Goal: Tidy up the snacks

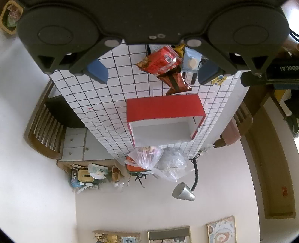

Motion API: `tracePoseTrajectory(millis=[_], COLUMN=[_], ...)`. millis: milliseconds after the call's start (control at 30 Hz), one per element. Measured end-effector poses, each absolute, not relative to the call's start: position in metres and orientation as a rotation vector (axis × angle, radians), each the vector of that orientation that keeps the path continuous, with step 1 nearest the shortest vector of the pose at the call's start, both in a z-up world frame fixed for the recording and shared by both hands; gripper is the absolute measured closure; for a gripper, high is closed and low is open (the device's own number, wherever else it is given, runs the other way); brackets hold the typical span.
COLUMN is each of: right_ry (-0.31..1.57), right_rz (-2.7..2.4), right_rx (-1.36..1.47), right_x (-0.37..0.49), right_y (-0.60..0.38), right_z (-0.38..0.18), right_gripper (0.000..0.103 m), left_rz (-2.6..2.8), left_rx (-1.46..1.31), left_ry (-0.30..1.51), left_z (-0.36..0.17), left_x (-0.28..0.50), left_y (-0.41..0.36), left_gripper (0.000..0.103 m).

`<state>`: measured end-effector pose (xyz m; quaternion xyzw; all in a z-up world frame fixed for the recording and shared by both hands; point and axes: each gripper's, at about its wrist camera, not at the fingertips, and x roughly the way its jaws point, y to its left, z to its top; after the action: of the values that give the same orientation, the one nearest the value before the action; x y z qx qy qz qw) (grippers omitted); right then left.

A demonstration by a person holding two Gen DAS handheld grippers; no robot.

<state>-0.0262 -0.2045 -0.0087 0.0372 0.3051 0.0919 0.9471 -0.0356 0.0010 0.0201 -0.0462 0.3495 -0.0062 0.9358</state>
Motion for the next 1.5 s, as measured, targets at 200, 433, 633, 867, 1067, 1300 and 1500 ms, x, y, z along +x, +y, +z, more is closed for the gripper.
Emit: tracePoseTrajectory(millis=[200, 433, 633, 867, 1067, 1300, 1500], right_ry=[0.607, 0.607, 0.612, 0.595, 0.594, 0.610, 0.637], right_rz=[0.201, 0.197, 0.208, 0.217, 0.222, 0.258, 0.284], right_rx=[0.075, 0.073, 0.077, 0.064, 0.043, 0.044, 0.054], right_x=[-0.029, -0.032, -0.033, -0.036, -0.036, -0.020, 0.003], right_y=[-0.205, -0.204, -0.205, -0.205, -0.202, -0.203, -0.205], right_z=[-0.007, -0.007, -0.007, -0.004, -0.005, -0.014, -0.026], right_gripper=[0.000, 0.000, 0.000, 0.000, 0.000, 0.001, 0.001], left_rz=[-0.016, -0.016, -0.016, -0.012, -0.008, 0.020, 0.069], left_rx=[-0.093, -0.094, -0.094, -0.087, -0.091, -0.100, -0.123], left_ry=[0.711, 0.710, 0.710, 0.705, 0.701, 0.732, 0.755], left_z=[0.021, 0.022, 0.022, 0.025, 0.024, 0.017, 0.009], left_x=[-0.039, -0.040, -0.040, -0.044, -0.046, -0.032, -0.014], left_y=[0.003, 0.003, 0.003, 0.001, 0.000, 0.002, 0.013], left_gripper=[0.003, 0.003, 0.003, 0.003, 0.003, 0.003, 0.003])
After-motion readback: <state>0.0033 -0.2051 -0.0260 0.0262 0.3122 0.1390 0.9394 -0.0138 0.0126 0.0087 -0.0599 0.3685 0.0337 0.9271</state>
